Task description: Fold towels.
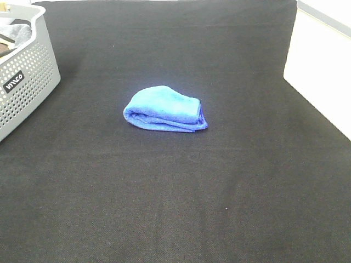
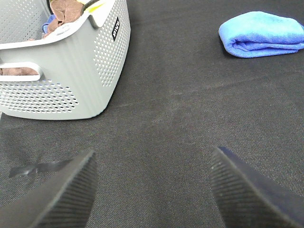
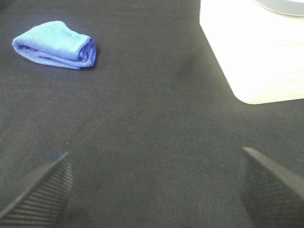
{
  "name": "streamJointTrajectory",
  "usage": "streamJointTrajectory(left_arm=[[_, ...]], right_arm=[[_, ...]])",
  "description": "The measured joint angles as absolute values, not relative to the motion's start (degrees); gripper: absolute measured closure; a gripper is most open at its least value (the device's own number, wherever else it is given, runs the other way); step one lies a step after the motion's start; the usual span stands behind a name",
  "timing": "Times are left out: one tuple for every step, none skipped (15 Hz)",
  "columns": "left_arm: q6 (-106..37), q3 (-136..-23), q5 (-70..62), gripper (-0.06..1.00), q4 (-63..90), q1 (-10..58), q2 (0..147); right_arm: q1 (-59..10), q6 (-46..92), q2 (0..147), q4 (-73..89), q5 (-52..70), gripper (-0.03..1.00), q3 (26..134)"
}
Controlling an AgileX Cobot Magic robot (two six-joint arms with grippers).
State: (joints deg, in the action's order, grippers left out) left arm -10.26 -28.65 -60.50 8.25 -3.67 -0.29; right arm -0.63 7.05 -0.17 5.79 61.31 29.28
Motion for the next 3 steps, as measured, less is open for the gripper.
streamJointTrajectory(left_arm=[[-10.26, -28.65, -60.5, 0.29, 8.25, -3.67, -0.29], [-10.26, -28.65, -60.5, 0.29, 8.25, -3.67, -0.29], [-10.26, -28.65, -60.5, 0.29, 8.25, -3.67, -0.29]], right_arm=[[-0.63, 7.05, -0.17, 5.79, 61.31, 0.1, 29.28], [-0.63, 7.05, -0.17, 5.79, 61.31, 0.1, 29.28], [-0.63, 7.05, -0.17, 5.79, 61.31, 0.1, 29.28]])
